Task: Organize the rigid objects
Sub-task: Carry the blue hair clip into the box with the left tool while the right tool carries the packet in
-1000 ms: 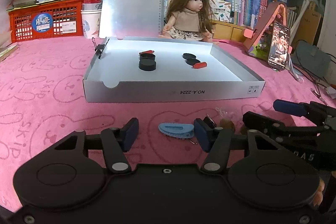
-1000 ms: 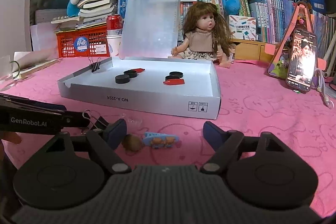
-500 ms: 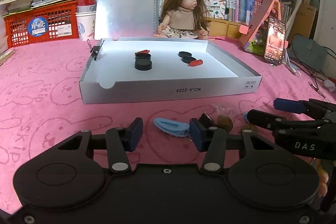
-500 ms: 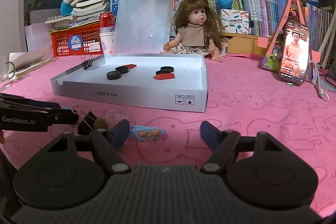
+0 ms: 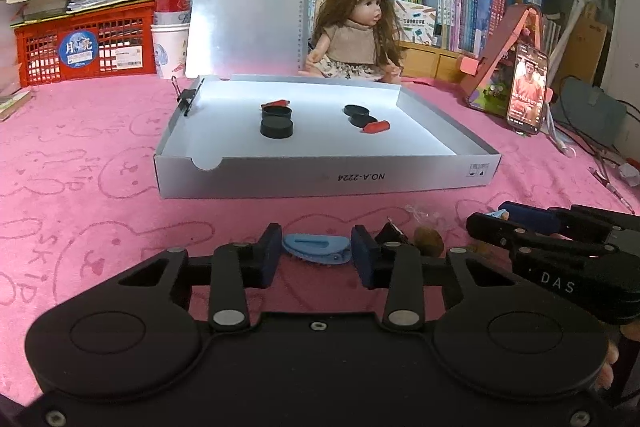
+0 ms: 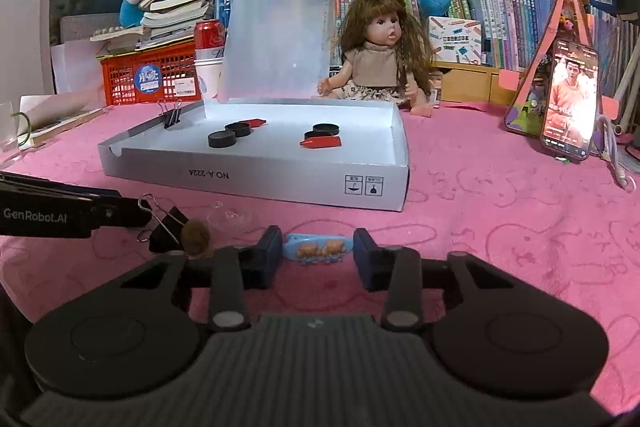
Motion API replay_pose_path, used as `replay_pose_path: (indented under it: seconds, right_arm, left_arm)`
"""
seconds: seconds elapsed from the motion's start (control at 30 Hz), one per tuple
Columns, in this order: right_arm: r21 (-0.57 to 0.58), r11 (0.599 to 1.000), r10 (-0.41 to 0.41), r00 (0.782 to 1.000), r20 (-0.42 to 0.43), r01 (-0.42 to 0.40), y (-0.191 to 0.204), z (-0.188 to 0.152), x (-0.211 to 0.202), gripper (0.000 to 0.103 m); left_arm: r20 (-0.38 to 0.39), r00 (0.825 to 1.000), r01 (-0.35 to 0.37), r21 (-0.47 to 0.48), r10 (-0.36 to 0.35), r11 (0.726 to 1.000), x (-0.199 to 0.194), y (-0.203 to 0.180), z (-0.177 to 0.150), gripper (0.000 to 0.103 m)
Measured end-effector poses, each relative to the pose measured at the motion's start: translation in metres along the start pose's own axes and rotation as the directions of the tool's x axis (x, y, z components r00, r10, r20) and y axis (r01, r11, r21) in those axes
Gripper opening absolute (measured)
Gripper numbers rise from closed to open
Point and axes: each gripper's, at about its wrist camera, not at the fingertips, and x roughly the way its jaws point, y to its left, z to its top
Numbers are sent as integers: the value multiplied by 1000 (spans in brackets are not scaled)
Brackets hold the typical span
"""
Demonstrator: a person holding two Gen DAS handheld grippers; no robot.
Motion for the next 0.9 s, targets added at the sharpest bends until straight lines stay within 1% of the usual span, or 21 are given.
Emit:
replay_pose_path:
  seconds: [0.1,0.43,0.9]
  right_arm:
    - [18,1000,4,1000,4,-4,-2,3,-1,44]
    - [63,997,-33,999,16,32,-4,18,-9,44]
    - [79,996,-45,998,46,41,0,46,-7,44]
  left_arm:
    - [9,1000,-10,-1,10,1000,-4,-1,4,36]
    - [32,999,-28,-30,29,999,-16,3,27,36]
    - [47,998,-37,-35,39,999,-11,5,60,36]
